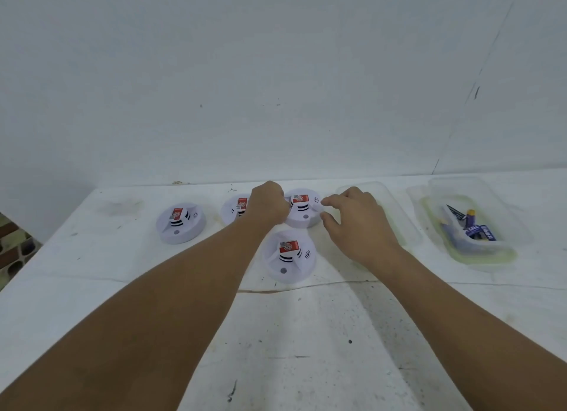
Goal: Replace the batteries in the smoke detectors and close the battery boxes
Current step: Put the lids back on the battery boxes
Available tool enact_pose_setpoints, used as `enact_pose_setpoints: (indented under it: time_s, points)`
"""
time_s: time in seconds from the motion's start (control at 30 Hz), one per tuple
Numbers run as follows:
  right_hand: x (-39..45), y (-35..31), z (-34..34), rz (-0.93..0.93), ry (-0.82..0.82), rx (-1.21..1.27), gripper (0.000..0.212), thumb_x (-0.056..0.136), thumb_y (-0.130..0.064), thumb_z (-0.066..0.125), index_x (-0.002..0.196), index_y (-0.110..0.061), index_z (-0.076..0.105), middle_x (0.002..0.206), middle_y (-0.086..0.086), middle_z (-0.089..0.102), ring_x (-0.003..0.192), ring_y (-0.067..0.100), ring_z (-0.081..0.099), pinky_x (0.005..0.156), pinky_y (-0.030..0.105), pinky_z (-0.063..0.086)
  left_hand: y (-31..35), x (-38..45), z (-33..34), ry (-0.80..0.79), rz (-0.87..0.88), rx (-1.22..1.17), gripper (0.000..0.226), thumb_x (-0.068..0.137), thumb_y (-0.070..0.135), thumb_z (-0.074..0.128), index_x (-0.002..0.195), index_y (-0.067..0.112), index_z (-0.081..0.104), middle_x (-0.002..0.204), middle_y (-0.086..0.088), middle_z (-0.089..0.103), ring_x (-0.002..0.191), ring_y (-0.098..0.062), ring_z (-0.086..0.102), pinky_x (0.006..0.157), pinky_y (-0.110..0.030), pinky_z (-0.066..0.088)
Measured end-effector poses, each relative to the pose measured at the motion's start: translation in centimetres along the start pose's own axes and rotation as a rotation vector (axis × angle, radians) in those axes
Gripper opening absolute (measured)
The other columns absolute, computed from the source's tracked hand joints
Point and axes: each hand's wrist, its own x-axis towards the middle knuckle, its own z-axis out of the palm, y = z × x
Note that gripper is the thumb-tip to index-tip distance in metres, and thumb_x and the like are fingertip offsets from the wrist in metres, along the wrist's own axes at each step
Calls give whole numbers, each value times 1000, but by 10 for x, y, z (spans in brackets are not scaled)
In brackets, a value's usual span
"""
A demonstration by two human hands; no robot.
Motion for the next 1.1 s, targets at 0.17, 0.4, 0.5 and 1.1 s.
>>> enact_pose_setpoints:
  time_s: [0.17, 0.4, 0.5, 1.1]
  points:
    - [-14, 12, -7, 18, 53, 40, 35, 102, -35, 57, 136, -26, 63, 124, 3, 57, 115, 26, 54, 97, 44, 47, 4, -12, 3, 51, 57, 37, 8, 98, 12, 59, 93, 15, 55, 107, -19, 73, 96, -35, 72, 83, -41, 54]
    - [-37, 44, -25, 116, 179, -92, 28, 98, -30, 57, 123, -19, 66, 119, 9, 56, 106, 32, 51, 79, 41, 47, 40, -61, 0, 304, 252, 27, 23, 104, 25, 52, 120, 9, 56, 111, -11, 59, 90, -27, 56, 72, -34, 39]
    - [-47, 58, -31, 193, 179, -189, 28, 100, -34, 55, 121, -21, 67, 125, 11, 52, 111, 33, 47, 78, 39, 43, 57, -89, 14, 177, 265, -55, 23, 102, 33, 55, 100, 11, 60, 94, -8, 67, 73, -25, 60, 68, -35, 50]
    - [-69, 75, -37, 256, -5, 186, 38, 103, -38, 50, 81, -13, 69, 103, 12, 55, 77, 22, 57, 68, 32, 36, 92, -143, 76, -301, -357, -815, 24, 110, 29, 40, 121, 10, 49, 100, -26, 70, 70, -34, 73, 62, -33, 63]
